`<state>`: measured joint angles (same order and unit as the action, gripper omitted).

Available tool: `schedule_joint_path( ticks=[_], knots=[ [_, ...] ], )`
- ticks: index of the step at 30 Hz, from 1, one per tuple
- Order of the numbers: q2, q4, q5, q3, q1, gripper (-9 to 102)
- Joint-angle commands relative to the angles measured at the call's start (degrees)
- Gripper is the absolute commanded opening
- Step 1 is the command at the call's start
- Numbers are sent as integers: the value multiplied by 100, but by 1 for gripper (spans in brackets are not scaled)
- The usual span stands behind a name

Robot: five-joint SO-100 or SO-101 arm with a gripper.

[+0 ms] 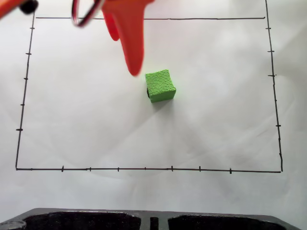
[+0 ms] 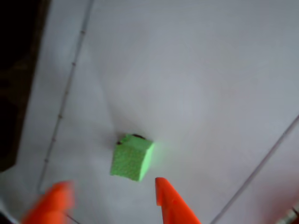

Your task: Grasp the colored block, Place it on the black dot, and then return the arm to the default position.

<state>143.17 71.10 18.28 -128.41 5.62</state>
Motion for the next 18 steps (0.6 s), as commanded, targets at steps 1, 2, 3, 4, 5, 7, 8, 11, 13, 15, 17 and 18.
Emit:
schedule_joint_path(
  ticks=[1, 2, 3, 4, 5, 7, 8, 11, 13, 15, 17, 18],
  knots=[
    [809, -352, -62, -492, 88, 10],
    [1063, -492, -70, -712, 97, 7],
    [1292, -606, -44, -914, 97, 3],
    [1503, -686, 0, -1099, 97, 0],
    [1688, -703, 9, -1248, 70, 0],
    [2039, -721, -9, -1538, 44, 0],
    [2224, -791, -9, -1714, 44, 0],
    [2786, -1090, -97, -2268, 53, 0],
    [3226, -1266, -229, -2689, 44, 0],
    [3621, -1441, -404, -3085, 18, 0],
    [3841, -1600, -677, -3401, -44, 0],
    [3938, -1652, -809, -3542, -97, 0]
  ],
)
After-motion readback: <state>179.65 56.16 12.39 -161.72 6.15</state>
